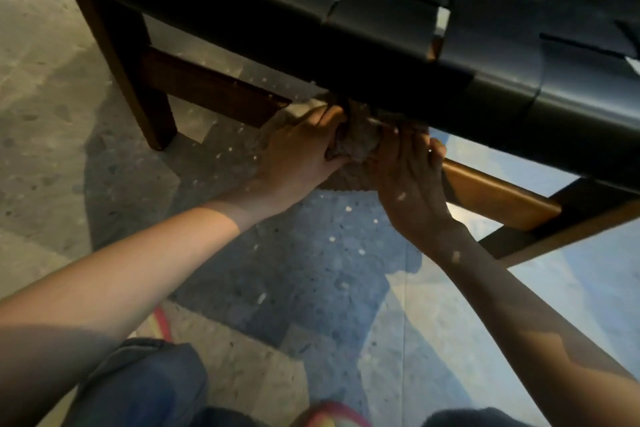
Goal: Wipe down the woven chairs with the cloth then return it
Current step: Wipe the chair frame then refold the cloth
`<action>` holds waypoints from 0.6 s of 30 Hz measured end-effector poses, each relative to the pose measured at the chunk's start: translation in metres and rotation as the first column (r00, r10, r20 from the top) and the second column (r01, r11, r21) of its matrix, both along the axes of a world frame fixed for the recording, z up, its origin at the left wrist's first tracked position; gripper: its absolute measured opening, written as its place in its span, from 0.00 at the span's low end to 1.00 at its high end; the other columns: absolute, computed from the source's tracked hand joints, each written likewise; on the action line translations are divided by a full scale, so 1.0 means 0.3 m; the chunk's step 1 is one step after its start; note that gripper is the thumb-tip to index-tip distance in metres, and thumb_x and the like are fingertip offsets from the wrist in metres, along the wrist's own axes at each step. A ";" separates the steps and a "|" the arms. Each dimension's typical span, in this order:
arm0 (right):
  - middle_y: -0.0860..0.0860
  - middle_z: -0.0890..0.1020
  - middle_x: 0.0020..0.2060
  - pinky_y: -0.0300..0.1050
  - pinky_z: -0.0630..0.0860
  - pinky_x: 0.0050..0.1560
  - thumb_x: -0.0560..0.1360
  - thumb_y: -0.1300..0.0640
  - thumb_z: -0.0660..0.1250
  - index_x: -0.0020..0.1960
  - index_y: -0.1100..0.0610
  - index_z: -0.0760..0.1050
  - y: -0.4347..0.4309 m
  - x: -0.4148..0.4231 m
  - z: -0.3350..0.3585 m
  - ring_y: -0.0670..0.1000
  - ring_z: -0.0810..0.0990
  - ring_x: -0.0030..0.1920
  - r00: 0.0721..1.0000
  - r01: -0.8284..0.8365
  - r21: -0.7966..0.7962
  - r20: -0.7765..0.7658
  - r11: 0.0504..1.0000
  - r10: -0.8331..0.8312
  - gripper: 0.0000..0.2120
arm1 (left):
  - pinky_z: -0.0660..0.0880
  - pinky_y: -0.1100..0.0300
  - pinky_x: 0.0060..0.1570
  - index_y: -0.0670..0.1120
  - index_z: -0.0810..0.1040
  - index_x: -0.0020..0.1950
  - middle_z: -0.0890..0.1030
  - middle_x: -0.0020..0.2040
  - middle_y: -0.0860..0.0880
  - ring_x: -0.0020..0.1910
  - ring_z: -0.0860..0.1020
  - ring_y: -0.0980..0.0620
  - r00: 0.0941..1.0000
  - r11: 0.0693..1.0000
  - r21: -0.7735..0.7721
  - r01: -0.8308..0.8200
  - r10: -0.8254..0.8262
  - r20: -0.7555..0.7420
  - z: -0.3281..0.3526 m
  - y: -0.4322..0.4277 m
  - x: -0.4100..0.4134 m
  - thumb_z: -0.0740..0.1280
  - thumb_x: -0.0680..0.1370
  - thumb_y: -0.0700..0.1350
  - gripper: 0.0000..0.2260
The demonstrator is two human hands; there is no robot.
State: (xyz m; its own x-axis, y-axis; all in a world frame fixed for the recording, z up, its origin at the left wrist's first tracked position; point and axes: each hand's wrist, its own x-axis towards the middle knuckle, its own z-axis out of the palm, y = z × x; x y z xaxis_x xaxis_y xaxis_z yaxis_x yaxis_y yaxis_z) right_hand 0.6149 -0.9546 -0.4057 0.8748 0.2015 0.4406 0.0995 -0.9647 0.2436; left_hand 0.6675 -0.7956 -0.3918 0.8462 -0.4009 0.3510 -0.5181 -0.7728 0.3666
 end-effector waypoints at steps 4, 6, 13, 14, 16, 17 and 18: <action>0.65 0.76 0.56 0.57 0.65 0.53 0.77 0.64 0.57 0.66 0.67 0.69 -0.099 -0.063 0.007 0.60 0.65 0.55 0.996 0.017 0.170 -0.084 0.985 -0.003 0.19 | 0.72 0.59 0.36 0.43 0.78 0.50 0.81 0.42 0.46 0.40 0.81 0.44 0.994 0.994 -0.019 0.103 -0.104 -0.033 0.002 -0.095 -0.034 0.77 0.66 0.48 0.18; 0.64 0.74 0.57 0.59 0.68 0.50 0.77 0.61 0.57 0.68 0.67 0.66 -0.140 -0.093 0.010 0.61 0.67 0.54 0.991 0.083 0.163 -0.122 0.983 -0.063 0.21 | 0.70 0.59 0.39 0.42 0.77 0.56 0.81 0.45 0.46 0.43 0.80 0.44 0.985 0.988 -0.023 0.151 -0.152 -0.086 0.002 -0.139 -0.051 0.75 0.69 0.49 0.19; 0.63 0.72 0.57 0.57 0.68 0.51 0.78 0.60 0.65 0.71 0.66 0.60 -0.270 -0.180 -0.018 0.61 0.67 0.54 0.965 0.226 0.138 -0.164 0.964 -0.203 0.25 | 0.76 0.50 0.48 0.38 0.77 0.62 0.79 0.55 0.41 0.49 0.79 0.41 0.924 0.932 -0.033 0.362 -0.363 -0.119 0.021 -0.263 -0.099 0.71 0.74 0.44 0.19; 0.63 0.73 0.56 0.56 0.69 0.49 0.79 0.59 0.64 0.70 0.66 0.62 -0.287 -0.192 -0.020 0.60 0.67 0.53 0.968 0.227 0.149 -0.138 0.962 -0.207 0.24 | 0.75 0.50 0.52 0.39 0.75 0.64 0.78 0.58 0.41 0.53 0.77 0.42 0.915 0.927 -0.037 0.374 -0.375 -0.151 0.020 -0.283 -0.098 0.70 0.75 0.44 0.19; 0.62 0.74 0.55 0.53 0.69 0.48 0.79 0.59 0.64 0.68 0.65 0.64 -0.315 -0.212 -0.023 0.59 0.68 0.50 0.968 0.246 0.187 -0.096 0.951 -0.231 0.21 | 0.71 0.54 0.56 0.42 0.72 0.68 0.73 0.65 0.43 0.58 0.75 0.44 0.900 0.918 -0.022 0.396 -0.392 -0.191 0.017 -0.320 -0.094 0.68 0.76 0.45 0.21; 0.61 0.74 0.54 0.52 0.68 0.49 0.78 0.59 0.65 0.68 0.65 0.66 -0.327 -0.223 -0.021 0.59 0.69 0.49 0.968 0.251 0.213 -0.081 0.944 -0.239 0.21 | 0.70 0.54 0.56 0.42 0.71 0.69 0.72 0.66 0.44 0.59 0.74 0.44 0.893 0.910 0.001 0.415 -0.407 -0.192 0.017 -0.337 -0.097 0.67 0.77 0.45 0.21; 0.62 0.75 0.53 0.50 0.67 0.49 0.77 0.60 0.66 0.67 0.65 0.67 -0.339 -0.235 -0.020 0.58 0.68 0.48 0.969 0.246 0.243 -0.060 0.938 -0.239 0.20 | 0.71 0.52 0.55 0.42 0.71 0.68 0.72 0.65 0.44 0.58 0.74 0.44 0.884 0.898 0.024 0.440 -0.428 -0.188 0.018 -0.355 -0.104 0.66 0.77 0.45 0.20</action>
State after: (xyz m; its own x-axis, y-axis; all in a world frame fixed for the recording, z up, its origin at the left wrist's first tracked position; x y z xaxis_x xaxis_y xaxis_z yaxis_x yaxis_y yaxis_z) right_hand 0.5444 -1.0563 -0.4116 0.8968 -0.1303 0.4228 -0.1415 -0.9899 -0.0050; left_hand 0.6361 -0.9021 -0.3863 0.6273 -0.7587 0.1756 -0.7398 -0.5101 0.4387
